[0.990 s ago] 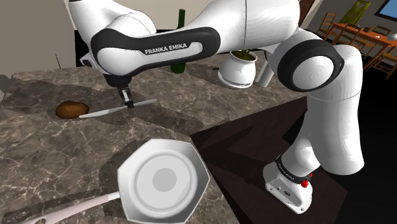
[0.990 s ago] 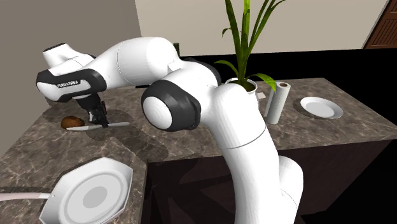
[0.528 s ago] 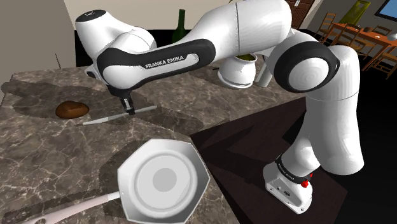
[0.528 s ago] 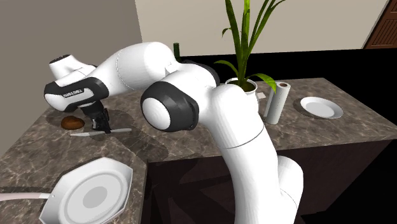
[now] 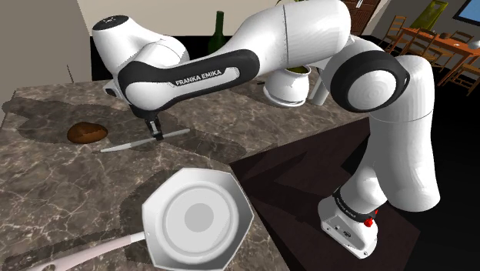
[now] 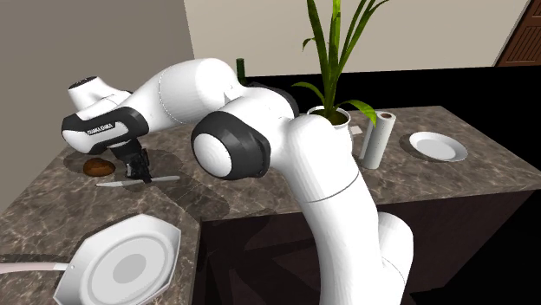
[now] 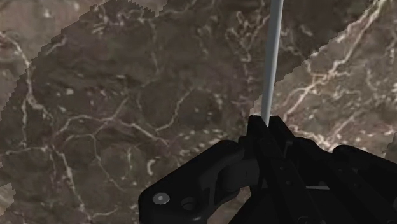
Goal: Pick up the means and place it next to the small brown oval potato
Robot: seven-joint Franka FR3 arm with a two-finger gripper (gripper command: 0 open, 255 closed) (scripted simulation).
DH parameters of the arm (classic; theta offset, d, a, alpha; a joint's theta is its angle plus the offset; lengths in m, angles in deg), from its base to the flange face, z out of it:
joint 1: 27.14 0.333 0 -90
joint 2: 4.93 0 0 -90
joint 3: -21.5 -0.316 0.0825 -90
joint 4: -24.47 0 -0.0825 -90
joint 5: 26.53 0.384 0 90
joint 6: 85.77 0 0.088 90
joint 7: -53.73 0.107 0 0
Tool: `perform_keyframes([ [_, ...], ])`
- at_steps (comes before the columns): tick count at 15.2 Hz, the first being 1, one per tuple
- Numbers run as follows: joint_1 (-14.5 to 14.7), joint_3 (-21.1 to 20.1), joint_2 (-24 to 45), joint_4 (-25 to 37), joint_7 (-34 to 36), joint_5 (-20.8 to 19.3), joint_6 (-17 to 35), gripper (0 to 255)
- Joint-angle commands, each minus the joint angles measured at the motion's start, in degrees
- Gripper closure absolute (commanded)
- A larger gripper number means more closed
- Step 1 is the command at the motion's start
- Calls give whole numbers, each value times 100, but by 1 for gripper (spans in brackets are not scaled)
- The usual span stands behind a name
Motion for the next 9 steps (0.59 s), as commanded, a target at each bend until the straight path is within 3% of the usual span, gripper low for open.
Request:
perform_keyframes([
  [1, 0, 0, 0, 0, 0, 0, 0, 0],
  [6, 0, 0, 0, 0, 0, 0, 0, 0],
  [9, 58, -19, -35, 519, -38, 28, -552, 0],
])
